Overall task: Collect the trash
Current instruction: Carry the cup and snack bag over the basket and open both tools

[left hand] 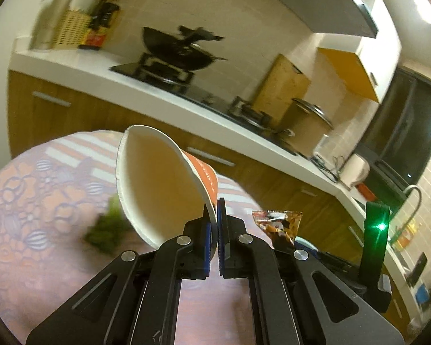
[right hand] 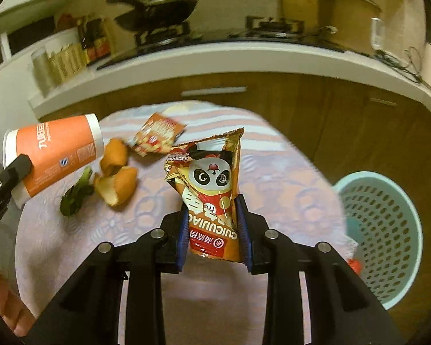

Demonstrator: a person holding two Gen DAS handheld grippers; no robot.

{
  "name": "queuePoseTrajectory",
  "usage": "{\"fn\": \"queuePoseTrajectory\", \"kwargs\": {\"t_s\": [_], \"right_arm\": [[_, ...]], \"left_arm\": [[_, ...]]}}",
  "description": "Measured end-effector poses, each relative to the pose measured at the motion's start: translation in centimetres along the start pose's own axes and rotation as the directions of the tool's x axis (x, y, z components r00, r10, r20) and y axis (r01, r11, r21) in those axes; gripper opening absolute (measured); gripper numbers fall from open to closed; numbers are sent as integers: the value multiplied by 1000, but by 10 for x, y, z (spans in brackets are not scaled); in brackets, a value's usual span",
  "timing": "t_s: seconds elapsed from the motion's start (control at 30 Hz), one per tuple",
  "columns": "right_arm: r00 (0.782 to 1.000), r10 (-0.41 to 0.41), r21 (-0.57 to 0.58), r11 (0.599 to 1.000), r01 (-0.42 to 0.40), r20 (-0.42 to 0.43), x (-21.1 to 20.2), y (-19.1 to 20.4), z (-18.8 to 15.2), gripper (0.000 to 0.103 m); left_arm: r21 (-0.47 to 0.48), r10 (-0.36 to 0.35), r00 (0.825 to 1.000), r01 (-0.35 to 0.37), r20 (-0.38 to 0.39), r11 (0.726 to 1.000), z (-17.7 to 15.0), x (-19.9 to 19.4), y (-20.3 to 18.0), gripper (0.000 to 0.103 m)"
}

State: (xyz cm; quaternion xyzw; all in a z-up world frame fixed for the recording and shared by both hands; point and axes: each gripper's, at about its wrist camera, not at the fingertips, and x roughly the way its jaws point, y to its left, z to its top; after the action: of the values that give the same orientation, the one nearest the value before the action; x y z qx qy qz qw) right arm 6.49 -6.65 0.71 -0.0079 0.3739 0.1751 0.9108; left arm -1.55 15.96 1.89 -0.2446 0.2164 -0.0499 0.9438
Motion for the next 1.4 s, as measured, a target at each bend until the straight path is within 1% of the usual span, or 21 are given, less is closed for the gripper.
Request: {"fn": "queuePoseTrajectory", "kwargs": {"t_s": [0.17, 0.3, 0.4, 0.5, 0.73, 0.83, 0.9, 0.97, 1.07, 1.17, 1.23, 1.27, 1.3, 1.33, 1.37, 1.4], "right_arm": [[999, -38, 59, 998, 36, 37, -23, -49, 4, 27], [998, -44, 131, 991, 39, 40, -36, -88, 3, 27], [995, -82, 163, 984, 72, 56, -45, -118, 2, 27], [993, -107, 206, 974, 94, 53, -51, -148, -2, 27], [989, -145, 296, 945, 136, 10, -50, -212, -16, 27], [990, -141, 332, 933, 139, -20, -46, -237, -23, 27], [990, -128, 361, 922, 142, -63, -38, -255, -29, 27], [989, -112, 379, 915, 139, -93, -31, -268, -34, 27], [986, -111, 393, 907, 153, -127, -23, -278, -39, 27], [984, -100, 406, 901, 154, -150, -15, -286, -45, 31], [982, -91, 426, 891, 155, -168, -9, -294, -49, 38], [982, -77, 440, 886, 148, -175, -8, -298, -52, 51], [981, -58, 457, 879, 138, -184, -4, -302, -55, 54], [980, -48, 464, 876, 133, -191, -1, -305, -57, 54], [979, -45, 465, 875, 134, -197, 1, -306, -59, 55], [978, -46, 466, 874, 138, -203, 3, -308, -61, 56]], "left_arm": [[50, -58, 998, 59, -32, 997, -5, 19, -42, 1], [91, -94, 994, 100, -63, 991, -10, 36, -72, 2], [131, -126, 987, 139, -103, 982, -17, 56, -102, 1], [158, -152, 978, 174, -143, 972, -24, 74, -126, 1], [200, -189, 948, 243, -256, 949, -52, 128, -185, 1], [208, -195, 934, 263, -298, 942, -65, 149, -204, 1], [215, -197, 926, 274, -323, 937, -74, 161, -215, 1], [228, -194, 916, 285, -352, 931, -85, 174, -227, 2], [245, -187, 900, 298, -393, 922, -100, 191, -239, 2], [257, -175, 886, 306, -429, 917, -113, 205, -247, 2], [269, -145, 878, 292, -456, 918, -119, 215, -248, 2], [271, -132, 875, 284, -466, 920, -122, 220, -249, 7], [269, -122, 867, 280, -482, 922, -125, 224, -247, 16], [270, -114, 867, 273, -486, 923, -126, 226, -246, 21], [274, -103, 866, 265, -489, 924, -127, 228, -244, 29], [277, -96, 862, 263, -498, 924, -129, 229, -242, 31]]}}
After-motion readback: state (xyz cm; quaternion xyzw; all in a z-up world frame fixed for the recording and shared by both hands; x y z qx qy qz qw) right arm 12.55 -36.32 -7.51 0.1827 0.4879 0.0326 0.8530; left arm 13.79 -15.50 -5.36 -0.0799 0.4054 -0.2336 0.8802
